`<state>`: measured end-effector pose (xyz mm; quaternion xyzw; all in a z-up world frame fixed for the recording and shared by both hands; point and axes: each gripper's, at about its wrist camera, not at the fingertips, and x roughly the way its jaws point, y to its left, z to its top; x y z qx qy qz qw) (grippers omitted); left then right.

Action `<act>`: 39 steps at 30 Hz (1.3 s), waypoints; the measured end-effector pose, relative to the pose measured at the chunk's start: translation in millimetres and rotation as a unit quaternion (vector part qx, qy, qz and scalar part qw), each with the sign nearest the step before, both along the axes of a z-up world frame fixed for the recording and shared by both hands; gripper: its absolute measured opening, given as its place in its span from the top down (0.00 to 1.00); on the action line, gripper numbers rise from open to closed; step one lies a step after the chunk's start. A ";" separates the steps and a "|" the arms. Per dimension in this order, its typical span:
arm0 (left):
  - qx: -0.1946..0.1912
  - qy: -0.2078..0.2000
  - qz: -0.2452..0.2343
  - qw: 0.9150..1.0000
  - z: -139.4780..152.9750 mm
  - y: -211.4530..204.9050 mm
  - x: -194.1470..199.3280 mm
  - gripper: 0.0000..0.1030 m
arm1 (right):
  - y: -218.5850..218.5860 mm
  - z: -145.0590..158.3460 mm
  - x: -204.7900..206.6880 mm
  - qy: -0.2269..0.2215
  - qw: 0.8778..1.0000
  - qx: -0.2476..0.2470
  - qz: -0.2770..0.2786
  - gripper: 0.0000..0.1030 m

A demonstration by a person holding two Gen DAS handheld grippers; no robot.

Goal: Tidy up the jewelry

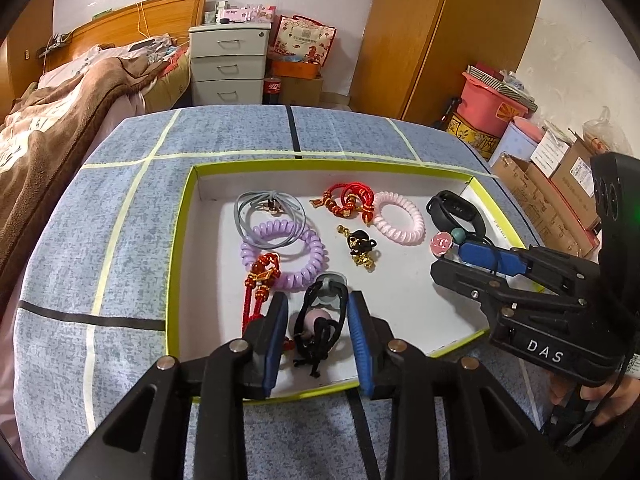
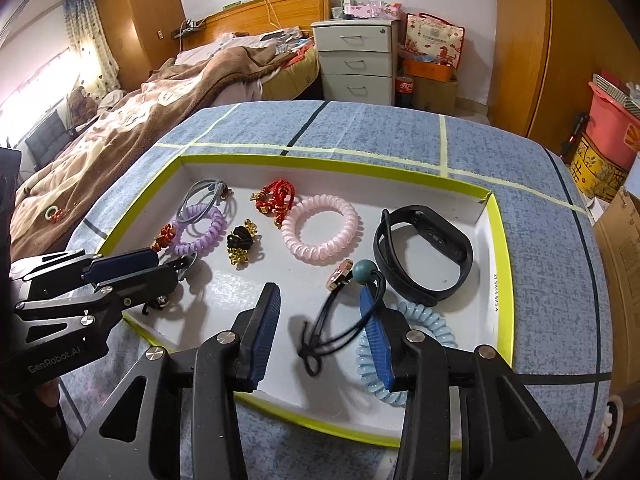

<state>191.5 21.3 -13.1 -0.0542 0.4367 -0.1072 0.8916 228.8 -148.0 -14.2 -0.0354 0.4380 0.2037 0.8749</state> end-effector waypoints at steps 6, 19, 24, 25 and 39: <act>0.001 -0.004 0.003 1.000 3.0 0.8 -0.3 0.63 | -1.8 2.7 -2.6 -0.003 1.000 0.002 -0.003 0.59; 0.008 -0.024 0.032 0.999 16.7 3.6 -19.5 0.44 | -8.4 18.3 -23.1 -0.024 0.999 0.016 -0.020 0.58; 0.015 -0.027 0.060 0.998 18.1 8.0 -31.7 0.43 | -10.8 28.0 -45.2 -0.048 0.998 0.016 -0.039 0.58; 0.019 -0.028 0.066 0.997 17.5 8.2 -35.1 0.43 | -10.7 29.1 -49.2 -0.052 0.998 0.015 -0.043 0.58; 0.075 -0.067 0.104 0.989 25.7 2.7 -77.4 0.43 | -3.8 38.1 -104.9 -0.088 0.993 0.026 -0.068 0.56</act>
